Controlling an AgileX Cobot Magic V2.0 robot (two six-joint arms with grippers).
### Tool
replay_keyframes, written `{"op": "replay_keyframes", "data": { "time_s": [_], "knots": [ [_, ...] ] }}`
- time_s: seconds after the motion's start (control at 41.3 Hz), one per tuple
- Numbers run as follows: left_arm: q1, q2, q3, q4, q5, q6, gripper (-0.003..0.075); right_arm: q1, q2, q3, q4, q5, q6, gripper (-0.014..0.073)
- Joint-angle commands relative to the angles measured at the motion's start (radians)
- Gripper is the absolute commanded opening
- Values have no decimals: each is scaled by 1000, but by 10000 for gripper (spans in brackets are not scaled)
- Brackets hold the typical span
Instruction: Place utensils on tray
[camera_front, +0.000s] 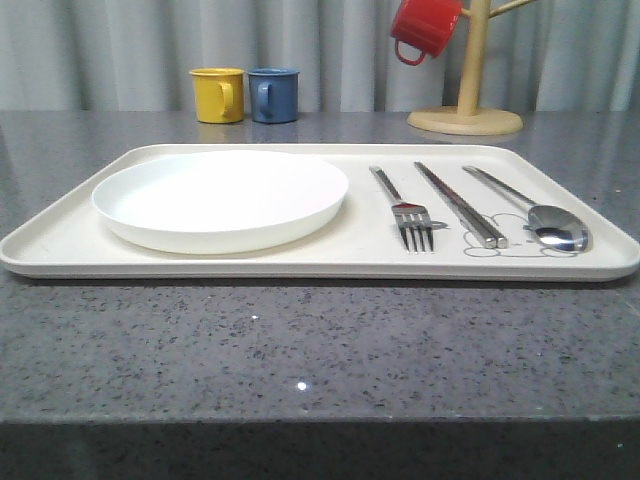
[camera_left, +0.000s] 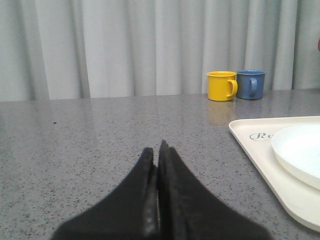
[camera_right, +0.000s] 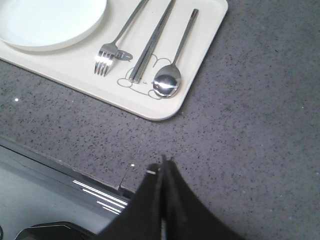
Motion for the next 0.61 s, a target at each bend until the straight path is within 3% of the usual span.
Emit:
{"op": "replay_keyframes", "data": {
  "time_s": [0.0,0.436,0.581],
  "knots": [
    [0,-23,-4,-8,-88,-10,-18,-3,9,-22,2,-59,-11,-68],
    [0,-23,-4,-8,-88,-10,-18,-11,-60,43,-1,-105,-11,-68],
    [0,-23,-4,-8,-88,-10,-18,-74,-168,192,-51,-327,-11,-68]
  ]
}}
